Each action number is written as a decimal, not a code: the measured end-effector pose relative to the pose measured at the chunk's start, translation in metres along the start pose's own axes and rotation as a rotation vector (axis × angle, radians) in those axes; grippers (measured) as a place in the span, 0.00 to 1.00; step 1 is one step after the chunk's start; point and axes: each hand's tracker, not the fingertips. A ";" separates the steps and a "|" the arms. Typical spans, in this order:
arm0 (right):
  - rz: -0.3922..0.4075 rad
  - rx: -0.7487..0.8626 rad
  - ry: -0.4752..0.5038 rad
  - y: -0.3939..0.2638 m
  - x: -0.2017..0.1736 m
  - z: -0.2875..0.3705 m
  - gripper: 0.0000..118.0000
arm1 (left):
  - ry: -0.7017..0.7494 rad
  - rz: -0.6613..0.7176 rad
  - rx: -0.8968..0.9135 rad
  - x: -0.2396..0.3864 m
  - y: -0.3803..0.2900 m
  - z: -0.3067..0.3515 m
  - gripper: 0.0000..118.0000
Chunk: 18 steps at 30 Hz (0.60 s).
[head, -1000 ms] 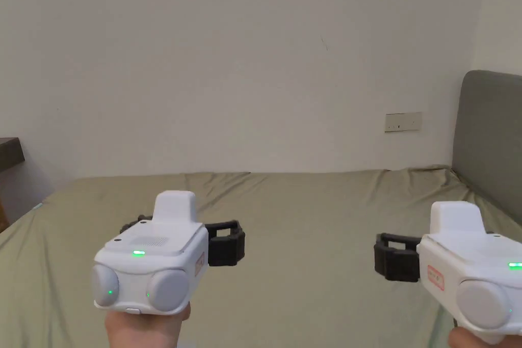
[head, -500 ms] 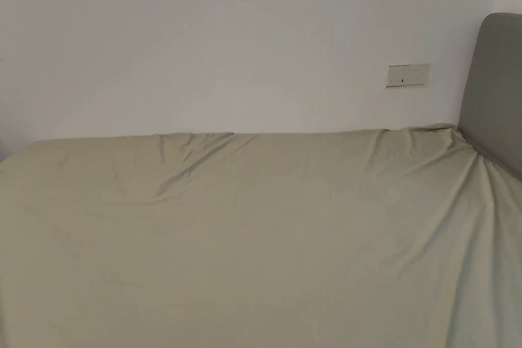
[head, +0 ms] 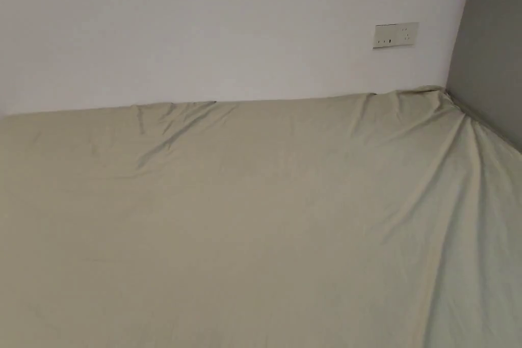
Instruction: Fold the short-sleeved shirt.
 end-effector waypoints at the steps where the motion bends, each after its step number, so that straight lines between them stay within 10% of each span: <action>1: 0.014 0.010 -0.016 -0.001 -0.002 -0.001 1.00 | 0.000 0.000 0.001 0.000 0.000 0.000 1.00; 18: 0.005 0.007 0.007 0.000 0.004 0.001 1.00 | -0.006 0.004 -0.005 -0.001 0.003 -0.002 1.00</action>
